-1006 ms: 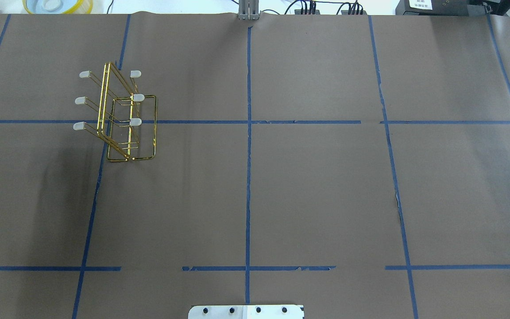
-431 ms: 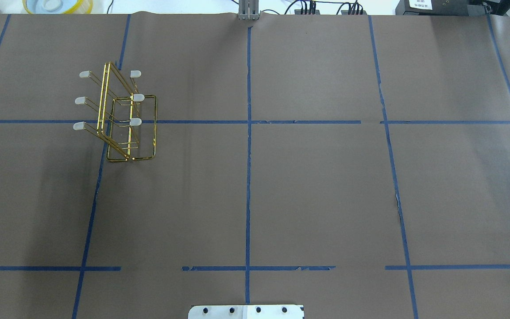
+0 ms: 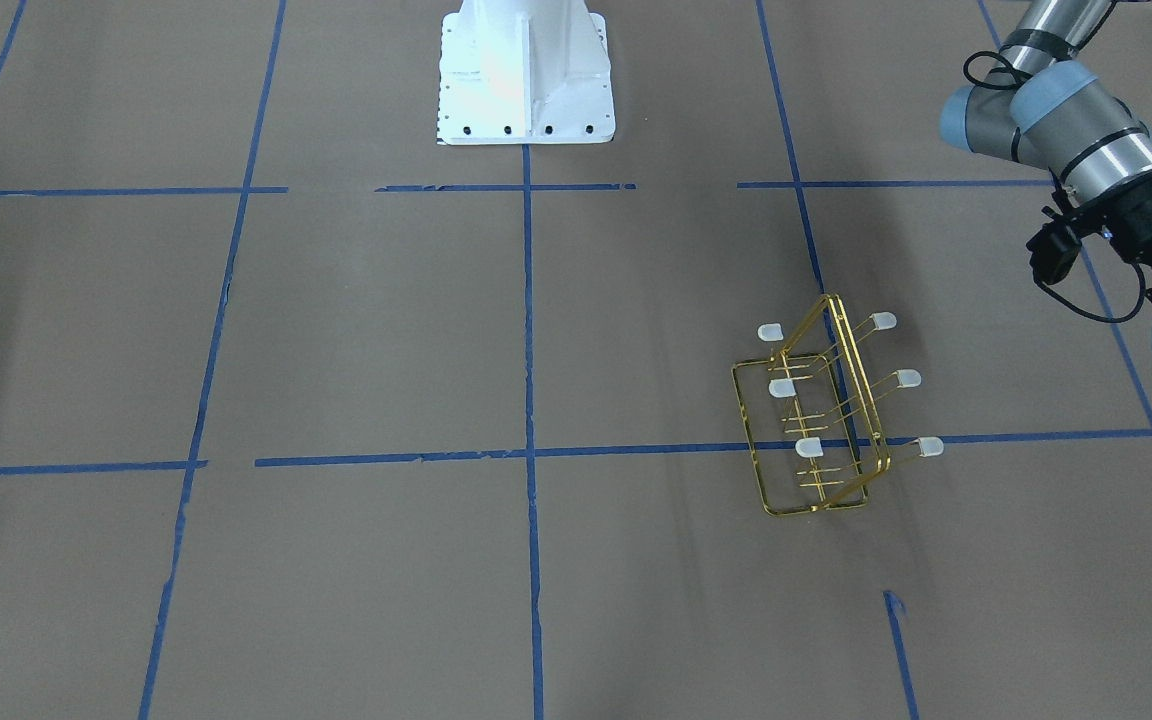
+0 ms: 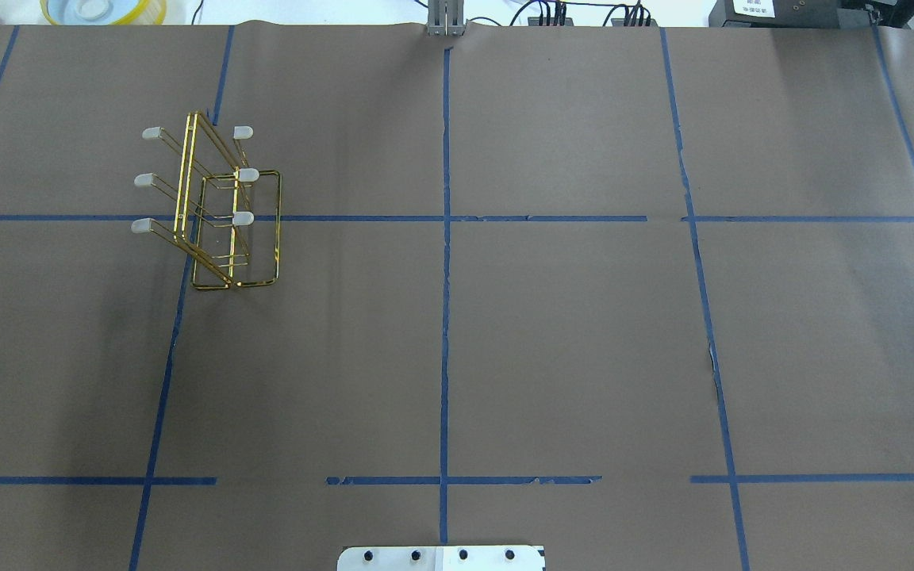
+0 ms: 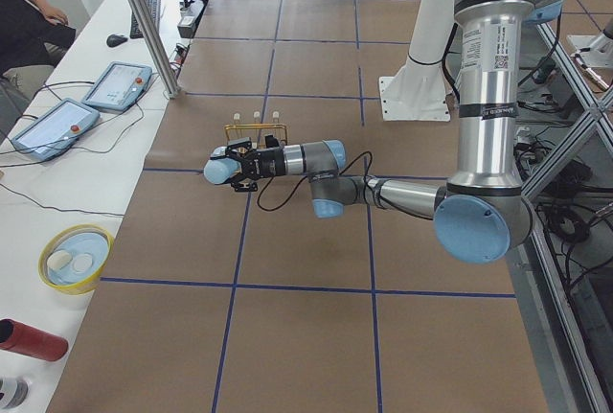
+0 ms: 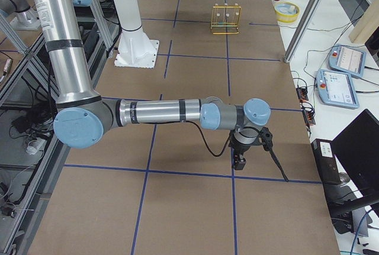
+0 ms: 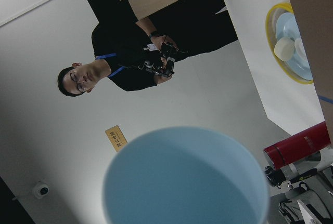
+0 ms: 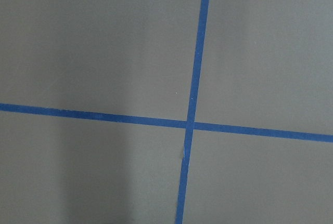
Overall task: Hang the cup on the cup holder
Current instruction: 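Tilt the held cup sideways with the left gripper, mouth toward the rack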
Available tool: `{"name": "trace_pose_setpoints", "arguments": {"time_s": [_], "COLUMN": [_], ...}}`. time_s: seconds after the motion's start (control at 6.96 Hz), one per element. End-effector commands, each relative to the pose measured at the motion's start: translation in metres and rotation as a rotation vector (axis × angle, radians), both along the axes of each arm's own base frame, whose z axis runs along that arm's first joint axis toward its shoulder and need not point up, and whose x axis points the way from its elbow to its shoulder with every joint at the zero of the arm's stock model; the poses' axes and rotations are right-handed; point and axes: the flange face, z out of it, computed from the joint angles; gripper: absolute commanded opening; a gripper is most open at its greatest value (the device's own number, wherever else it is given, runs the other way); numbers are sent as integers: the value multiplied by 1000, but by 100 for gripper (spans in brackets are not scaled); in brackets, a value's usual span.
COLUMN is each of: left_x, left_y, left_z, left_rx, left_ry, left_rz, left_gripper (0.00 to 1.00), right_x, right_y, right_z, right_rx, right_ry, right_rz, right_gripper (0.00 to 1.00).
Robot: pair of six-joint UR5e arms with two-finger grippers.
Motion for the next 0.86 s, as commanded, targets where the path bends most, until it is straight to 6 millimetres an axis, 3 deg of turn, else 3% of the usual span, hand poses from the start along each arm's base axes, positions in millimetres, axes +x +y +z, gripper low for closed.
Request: {"name": "trace_pose_setpoints", "arguments": {"time_s": [0.0, 0.14, 0.29, 0.57, 0.72], "left_x": [-7, -6, 0, 2, 12], "left_y": [33, 38, 38, 43, 38], "left_z": [5, 3, 2, -19, -33], "left_rx": [81, 118, 110, 204, 224], "left_ry": [34, 75, -26, -116, -165], "left_rz": [74, 124, 135, 146, 146], "left_gripper": [0, 0, 0, 0, 0], "right_x": [0, 0, 0, 0, 0], "right_y": [0, 0, 0, 0, 0], "right_z": [0, 0, 0, 0, 0], "right_rx": [0, 0, 1, 0, 0], "right_ry": [0, 0, 0, 0, 0], "right_rz": [0, 0, -1, 0, 0], "right_gripper": [100, 100, 100, 100, 100]}}
